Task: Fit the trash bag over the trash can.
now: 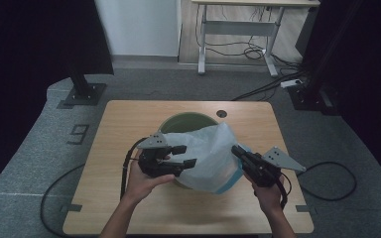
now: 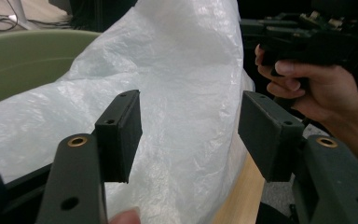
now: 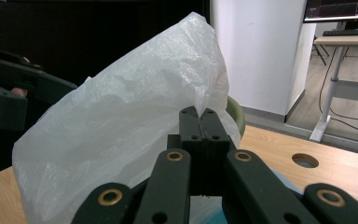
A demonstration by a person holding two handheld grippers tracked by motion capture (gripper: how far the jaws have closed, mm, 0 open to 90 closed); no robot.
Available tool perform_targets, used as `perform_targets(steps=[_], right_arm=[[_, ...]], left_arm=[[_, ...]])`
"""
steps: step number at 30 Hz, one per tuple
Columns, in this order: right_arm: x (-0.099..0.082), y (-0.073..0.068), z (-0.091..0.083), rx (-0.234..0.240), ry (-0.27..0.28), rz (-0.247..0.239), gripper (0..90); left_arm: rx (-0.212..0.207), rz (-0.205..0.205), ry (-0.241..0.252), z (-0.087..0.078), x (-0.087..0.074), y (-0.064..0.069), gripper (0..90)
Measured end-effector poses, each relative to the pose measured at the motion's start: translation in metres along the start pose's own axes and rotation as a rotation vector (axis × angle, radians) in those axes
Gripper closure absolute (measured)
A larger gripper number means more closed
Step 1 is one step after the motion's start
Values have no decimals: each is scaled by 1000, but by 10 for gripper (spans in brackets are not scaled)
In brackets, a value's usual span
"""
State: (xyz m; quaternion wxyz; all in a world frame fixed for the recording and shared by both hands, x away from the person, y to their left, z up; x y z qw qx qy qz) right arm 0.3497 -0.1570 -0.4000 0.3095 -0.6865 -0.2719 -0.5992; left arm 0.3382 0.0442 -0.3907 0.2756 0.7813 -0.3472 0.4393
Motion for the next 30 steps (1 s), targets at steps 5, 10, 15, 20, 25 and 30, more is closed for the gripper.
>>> perform_targets(steps=[5, 10, 15, 20, 25, 30], right_arm=[[-2, 1, 1, -2, -5, 7, 887], [-2, -2, 2, 1, -3, 14, 886], [-1, -5, 3, 13, -6, 10, 886], [0, -5, 0, 17, -8, 9, 886], [0, -2, -5, 7, -5, 4, 837], [2, -1, -18, -29, 29, -18, 556]], left_arm=[[-1, 16, -10, 3, -2, 5, 398], [-9, 49, -24, 9, -3, 11, 529], [-65, 68, -68, 17, -6, 16, 715], [-102, 40, -54, 19, -2, 13, 886], [-81, 28, -33, 19, 3, 4, 900], [-55, -38, 20, 11, 11, -15, 900]])
Point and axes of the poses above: each handheld gripper's, and its own axes: z roughly forward along the jaws, x roughly out of its top, y roughly to its right, the point moved 8 cm from there along z, roughly forward along the jaws, and after that the axes turned 10 degrees about x, right-handed, at the moved point
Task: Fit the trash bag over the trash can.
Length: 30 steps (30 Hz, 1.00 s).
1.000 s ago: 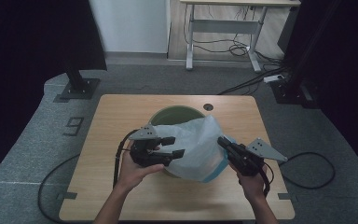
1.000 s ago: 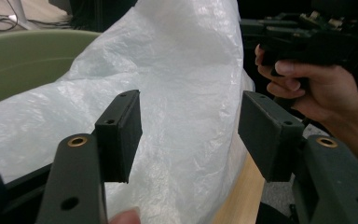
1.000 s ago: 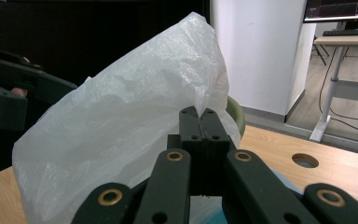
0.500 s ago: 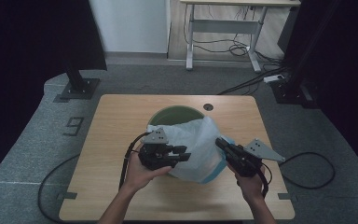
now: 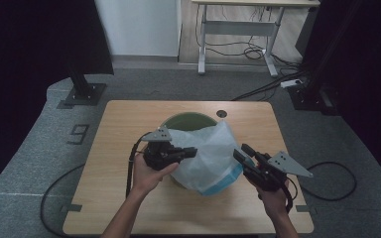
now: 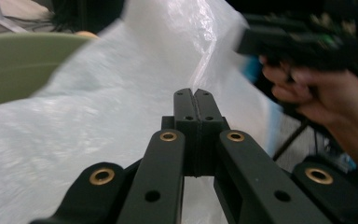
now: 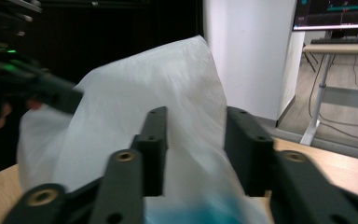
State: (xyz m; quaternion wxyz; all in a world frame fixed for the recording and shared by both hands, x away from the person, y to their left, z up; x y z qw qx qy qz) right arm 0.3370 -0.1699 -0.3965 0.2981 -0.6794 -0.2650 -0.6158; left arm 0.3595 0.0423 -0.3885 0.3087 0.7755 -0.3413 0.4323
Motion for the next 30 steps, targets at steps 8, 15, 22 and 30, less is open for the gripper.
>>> perform_targets(steps=[8, 15, 22, 30], right_arm=[[-14, -6, -31, -8, 29, 16, 478], [-31, -10, -41, -30, 0, 43, 482], [-44, -27, -35, 6, -30, 63, 498], [-38, -27, -5, 44, -9, 95, 577]], left_arm=[[18, -70, 15, -8, 1, -19, 900], [18, -106, 24, -10, 0, -25, 900], [21, -106, 24, -10, -1, -25, 900], [29, -112, 24, -9, 0, -27, 900]])
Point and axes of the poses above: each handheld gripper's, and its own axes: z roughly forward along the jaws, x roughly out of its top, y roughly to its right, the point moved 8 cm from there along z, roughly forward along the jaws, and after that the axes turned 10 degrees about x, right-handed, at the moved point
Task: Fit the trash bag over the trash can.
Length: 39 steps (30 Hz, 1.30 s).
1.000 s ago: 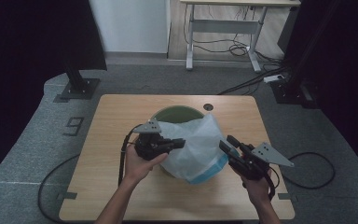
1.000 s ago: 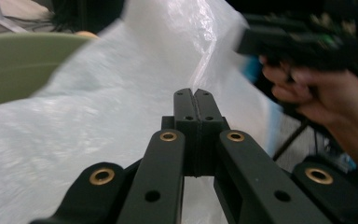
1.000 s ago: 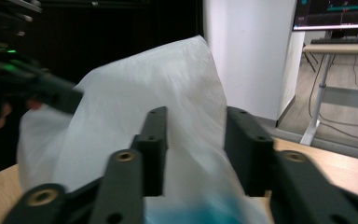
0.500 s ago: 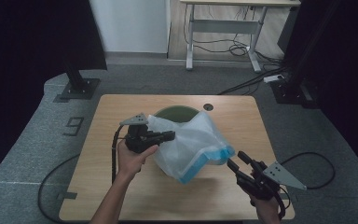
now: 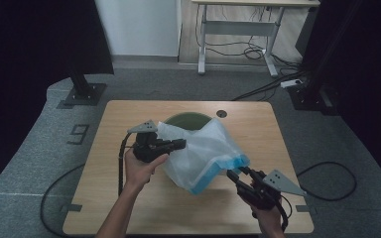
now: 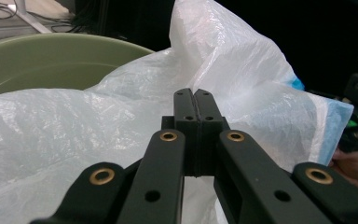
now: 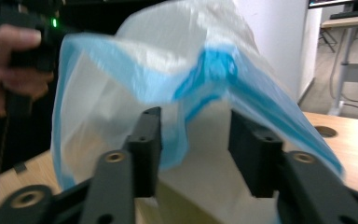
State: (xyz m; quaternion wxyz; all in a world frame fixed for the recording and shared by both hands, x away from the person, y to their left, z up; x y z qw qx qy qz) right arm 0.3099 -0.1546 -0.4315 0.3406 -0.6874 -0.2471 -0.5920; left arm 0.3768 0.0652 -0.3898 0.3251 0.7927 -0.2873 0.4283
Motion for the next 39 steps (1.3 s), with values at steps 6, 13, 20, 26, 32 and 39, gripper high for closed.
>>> perform_targets(steps=[6, 13, 20, 26, 32, 39], right_arm=[[12, 4, 13, 30, 24, 44, 885], [6, 13, 5, -37, -13, -13, 887], [7, 27, -9, -102, -29, -65, 886], [17, 35, -13, -137, -24, -84, 886], [30, 31, -14, -148, -8, -129, 886], [24, 20, -13, -115, -11, -143, 885]], left_arm=[[17, -8, 27, -4, 1, -6, 900], [65, -22, 81, -13, 2, -17, 900], [91, -51, 118, -26, 2, -32, 900], [112, -48, 144, -39, 0, -38, 900], [129, -56, 161, -51, -12, -46, 900], [136, -79, 172, -60, -30, -56, 900]])
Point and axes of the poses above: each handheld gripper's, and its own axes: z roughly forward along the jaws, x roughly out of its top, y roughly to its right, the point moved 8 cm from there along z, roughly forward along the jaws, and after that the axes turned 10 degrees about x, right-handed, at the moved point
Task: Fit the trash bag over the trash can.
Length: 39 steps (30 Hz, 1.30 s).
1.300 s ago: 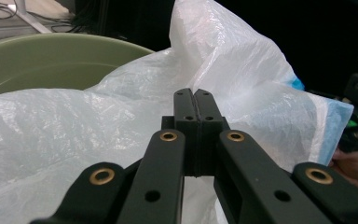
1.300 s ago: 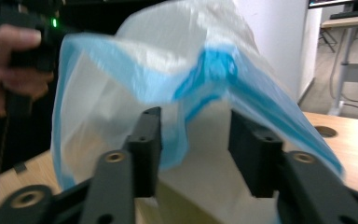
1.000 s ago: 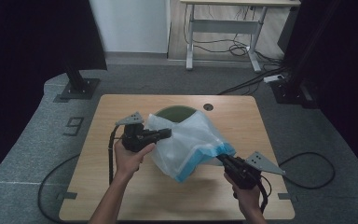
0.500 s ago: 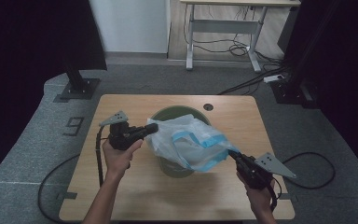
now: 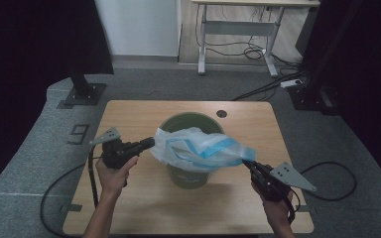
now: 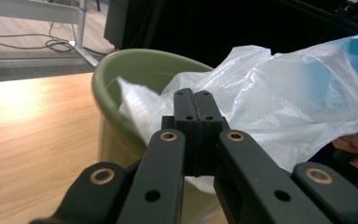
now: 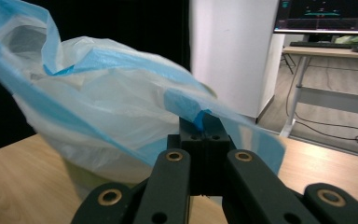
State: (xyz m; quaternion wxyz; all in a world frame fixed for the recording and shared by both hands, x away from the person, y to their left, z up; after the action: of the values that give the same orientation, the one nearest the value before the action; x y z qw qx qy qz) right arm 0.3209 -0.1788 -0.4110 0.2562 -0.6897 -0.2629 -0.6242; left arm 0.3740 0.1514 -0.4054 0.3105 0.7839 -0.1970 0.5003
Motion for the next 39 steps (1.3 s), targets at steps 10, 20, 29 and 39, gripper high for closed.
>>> perform_targets(steps=[10, 20, 29, 39], right_arm=[[-25, -13, 0, 47, -33, 22, 883], [-49, -18, 6, 83, -86, 53, 883], [-76, -23, 16, 114, -129, 111, 885], [-98, -25, 32, 115, -176, 121, 886]], left_arm=[[20, -29, -17, -3, -22, -15, 900], [31, -31, -24, -3, -32, -19, 900], [50, -27, -48, 4, -39, -22, 900], [76, -21, -82, 12, -40, -31, 900]])
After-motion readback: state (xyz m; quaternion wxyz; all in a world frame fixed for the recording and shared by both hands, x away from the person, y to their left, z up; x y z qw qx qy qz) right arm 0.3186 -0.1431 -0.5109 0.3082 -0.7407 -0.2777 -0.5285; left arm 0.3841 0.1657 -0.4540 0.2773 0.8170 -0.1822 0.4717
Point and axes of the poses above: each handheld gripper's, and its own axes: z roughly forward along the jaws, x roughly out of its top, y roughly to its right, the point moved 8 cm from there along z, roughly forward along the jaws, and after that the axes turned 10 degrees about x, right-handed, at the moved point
